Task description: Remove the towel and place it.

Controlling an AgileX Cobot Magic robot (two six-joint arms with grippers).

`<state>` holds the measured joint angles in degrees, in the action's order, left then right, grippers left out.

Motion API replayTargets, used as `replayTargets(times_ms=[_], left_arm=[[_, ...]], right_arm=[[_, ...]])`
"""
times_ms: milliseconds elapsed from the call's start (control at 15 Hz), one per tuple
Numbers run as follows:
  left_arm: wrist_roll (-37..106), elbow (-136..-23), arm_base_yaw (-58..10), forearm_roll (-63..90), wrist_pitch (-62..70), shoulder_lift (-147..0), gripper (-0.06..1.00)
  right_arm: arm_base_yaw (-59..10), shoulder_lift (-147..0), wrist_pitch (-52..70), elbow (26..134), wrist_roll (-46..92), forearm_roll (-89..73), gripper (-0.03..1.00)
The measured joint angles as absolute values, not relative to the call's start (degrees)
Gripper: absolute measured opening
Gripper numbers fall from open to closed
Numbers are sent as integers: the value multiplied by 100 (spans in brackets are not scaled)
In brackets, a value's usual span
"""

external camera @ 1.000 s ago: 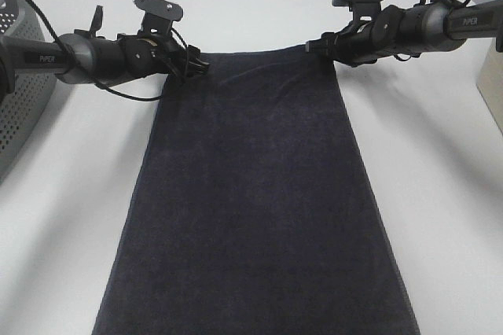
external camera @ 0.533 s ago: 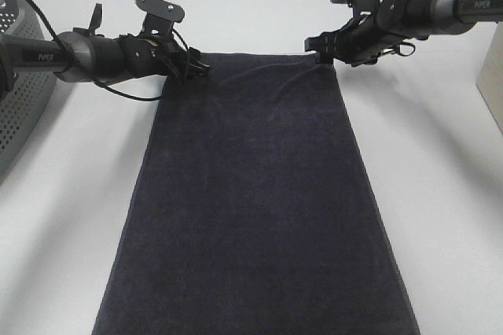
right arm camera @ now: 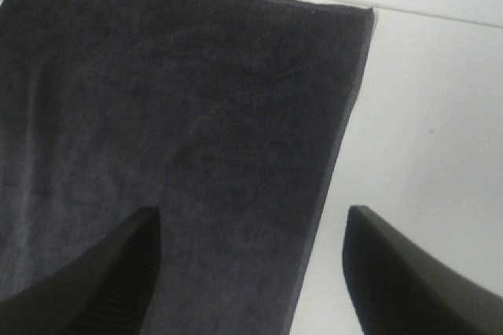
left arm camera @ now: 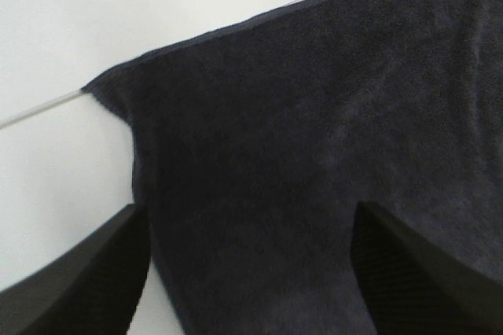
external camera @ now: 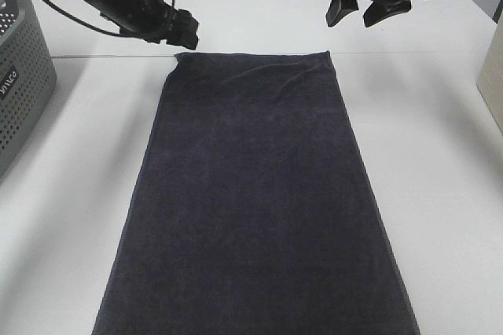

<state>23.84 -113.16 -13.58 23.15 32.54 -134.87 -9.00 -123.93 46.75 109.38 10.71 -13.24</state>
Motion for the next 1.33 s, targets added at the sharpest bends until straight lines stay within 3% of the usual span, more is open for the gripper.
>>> replayTargets(times_ms=[67,333,733,1067,1333], left_arm=[[1324,-11322,-1203,1564,3919,-13000,68],[252,-11322,-1186,418,5208,-12044,68],[63,-11327,-796,298,6600,-11007,68],[132,-11327,367,264,6921,-10520,68],[258,-11264,550,258,6939,-10302,68]], right_arm=[[-900,-11998,5254,10938,1003,-1324,66],[-900,-11299,6062,10938,745,-1266,66],[-716,-10479,6950,10938,63,-619,66],[69,-10244,6984,10938,0,-928,66],[103,-9947,6979,10817,52,-928,66]])
